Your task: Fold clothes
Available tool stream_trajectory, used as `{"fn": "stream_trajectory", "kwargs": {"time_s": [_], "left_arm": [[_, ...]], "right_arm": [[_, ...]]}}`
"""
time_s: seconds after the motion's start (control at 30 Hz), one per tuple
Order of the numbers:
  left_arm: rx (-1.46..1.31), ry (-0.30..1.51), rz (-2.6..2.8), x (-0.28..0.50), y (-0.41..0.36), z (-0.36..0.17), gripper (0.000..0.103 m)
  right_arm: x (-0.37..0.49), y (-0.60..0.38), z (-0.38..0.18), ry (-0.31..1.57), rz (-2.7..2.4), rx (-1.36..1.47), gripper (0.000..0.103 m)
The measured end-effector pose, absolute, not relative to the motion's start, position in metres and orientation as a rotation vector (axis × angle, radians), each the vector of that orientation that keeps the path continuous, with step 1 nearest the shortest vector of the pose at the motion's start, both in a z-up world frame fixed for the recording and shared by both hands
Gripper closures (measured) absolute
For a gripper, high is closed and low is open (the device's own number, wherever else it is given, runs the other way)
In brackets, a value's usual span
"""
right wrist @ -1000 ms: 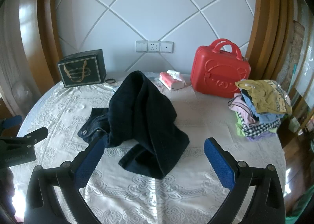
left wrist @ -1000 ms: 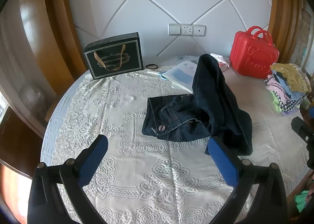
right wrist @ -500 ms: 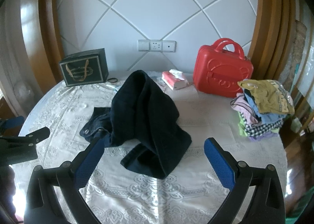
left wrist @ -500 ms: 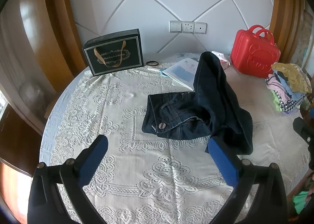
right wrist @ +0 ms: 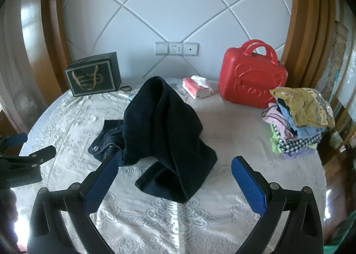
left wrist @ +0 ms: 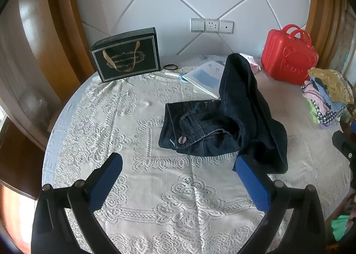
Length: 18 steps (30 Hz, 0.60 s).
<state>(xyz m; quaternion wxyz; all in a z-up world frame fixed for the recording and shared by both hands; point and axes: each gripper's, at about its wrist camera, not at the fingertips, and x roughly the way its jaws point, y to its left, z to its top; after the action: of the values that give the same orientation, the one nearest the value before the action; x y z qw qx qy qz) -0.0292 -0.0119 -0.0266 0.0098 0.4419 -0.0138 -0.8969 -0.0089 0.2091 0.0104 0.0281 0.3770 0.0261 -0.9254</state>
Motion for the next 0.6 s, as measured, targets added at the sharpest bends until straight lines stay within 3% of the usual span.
{"fn": "stream_trajectory", "kwargs": {"time_s": [0.3, 0.6], "left_arm": [[1.403, -0.002, -2.800, -0.046, -0.021, -0.042, 0.000], [1.484, 0.021, -2.706, -0.105, -0.042, -0.115, 0.000]], "right_arm": [[-0.024, 0.216, 0.000, 0.058, -2.857, 1.207, 0.000], [-0.077, 0.235, -0.060, 0.002, -2.794, 1.441, 0.000]]}}
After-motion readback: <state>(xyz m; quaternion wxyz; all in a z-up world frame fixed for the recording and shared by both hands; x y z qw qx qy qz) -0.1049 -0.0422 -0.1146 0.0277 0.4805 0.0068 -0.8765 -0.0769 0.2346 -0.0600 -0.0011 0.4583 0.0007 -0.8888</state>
